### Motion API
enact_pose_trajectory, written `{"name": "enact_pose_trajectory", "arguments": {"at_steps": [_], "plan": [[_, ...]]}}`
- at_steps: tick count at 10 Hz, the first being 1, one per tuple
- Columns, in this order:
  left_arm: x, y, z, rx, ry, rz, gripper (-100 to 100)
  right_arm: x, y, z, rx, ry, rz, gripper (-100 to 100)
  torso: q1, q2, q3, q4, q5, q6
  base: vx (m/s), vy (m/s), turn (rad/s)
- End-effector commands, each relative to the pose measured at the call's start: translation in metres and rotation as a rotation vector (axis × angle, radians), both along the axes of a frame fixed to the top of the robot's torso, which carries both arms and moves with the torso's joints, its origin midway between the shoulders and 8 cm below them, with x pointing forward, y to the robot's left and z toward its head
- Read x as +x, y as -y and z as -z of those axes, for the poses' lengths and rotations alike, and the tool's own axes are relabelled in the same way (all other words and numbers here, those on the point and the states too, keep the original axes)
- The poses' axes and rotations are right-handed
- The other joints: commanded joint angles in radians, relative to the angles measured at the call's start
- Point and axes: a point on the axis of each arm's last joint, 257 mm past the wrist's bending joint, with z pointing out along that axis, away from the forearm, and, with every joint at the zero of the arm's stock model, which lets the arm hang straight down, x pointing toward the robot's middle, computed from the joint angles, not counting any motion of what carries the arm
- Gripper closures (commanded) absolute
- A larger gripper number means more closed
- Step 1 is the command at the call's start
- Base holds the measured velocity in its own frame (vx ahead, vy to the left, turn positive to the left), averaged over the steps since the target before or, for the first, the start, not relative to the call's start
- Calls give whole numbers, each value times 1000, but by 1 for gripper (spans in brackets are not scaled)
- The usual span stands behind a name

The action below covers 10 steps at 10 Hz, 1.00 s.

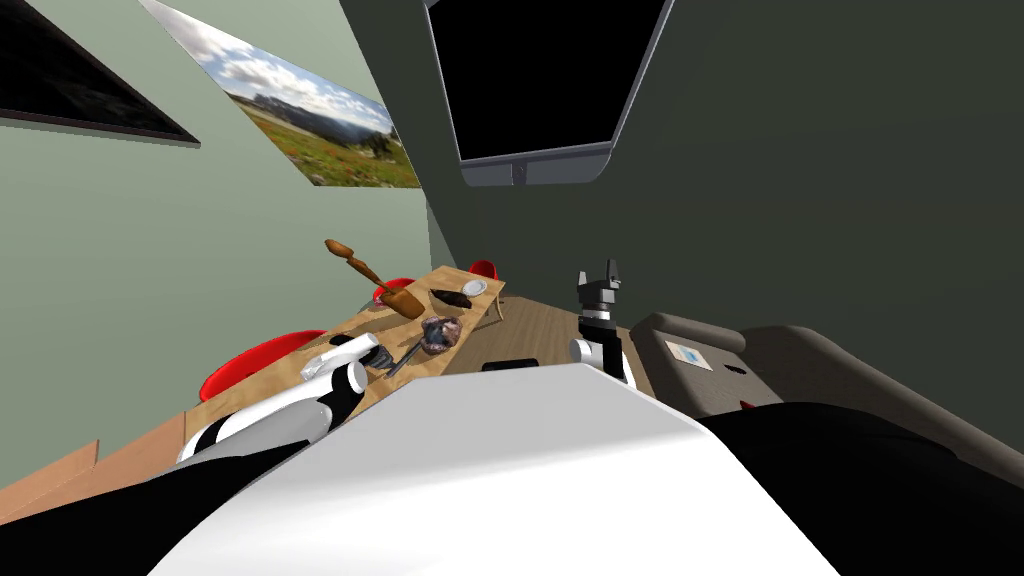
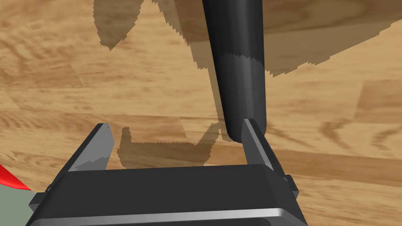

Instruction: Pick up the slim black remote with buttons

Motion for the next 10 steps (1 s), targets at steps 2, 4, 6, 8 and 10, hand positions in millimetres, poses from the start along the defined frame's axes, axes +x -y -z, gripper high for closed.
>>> {"name": "enact_pose_trajectory", "arguments": {"at_steps": [2, 4, 6, 8, 10], "plan": [[-8, 9, 7, -38, -16, -29, -100, 0, 0, 0, 0, 0, 0, 0, 0, 0, 0, 0, 0, -1, 11, 11, -24], [-14, 19, 12, -90, -25, -70, -100, 0, 0, 0, 0, 0, 0, 0, 0, 0, 0, 0, 0, 0, 11, 14, -101], [-24, 40, 21, -182, -41, -139, -100, 0, 0, 0, 0, 0, 0, 0, 1, 0, 0, 0, 0, 0, 21, 33, -145], [-32, 61, 28, -256, -58, -188, -100, 0, 0, 0, 0, 0, 0, 0, 1, 0, 0, 0, 0, -1, 28, 42, -116], [-37, 77, 34, -307, -71, -217, -100, 0, 0, 0, 0, 0, 0, 0, 4, -2, -1, -1, 1, -1, 46, 76, -97]]}}
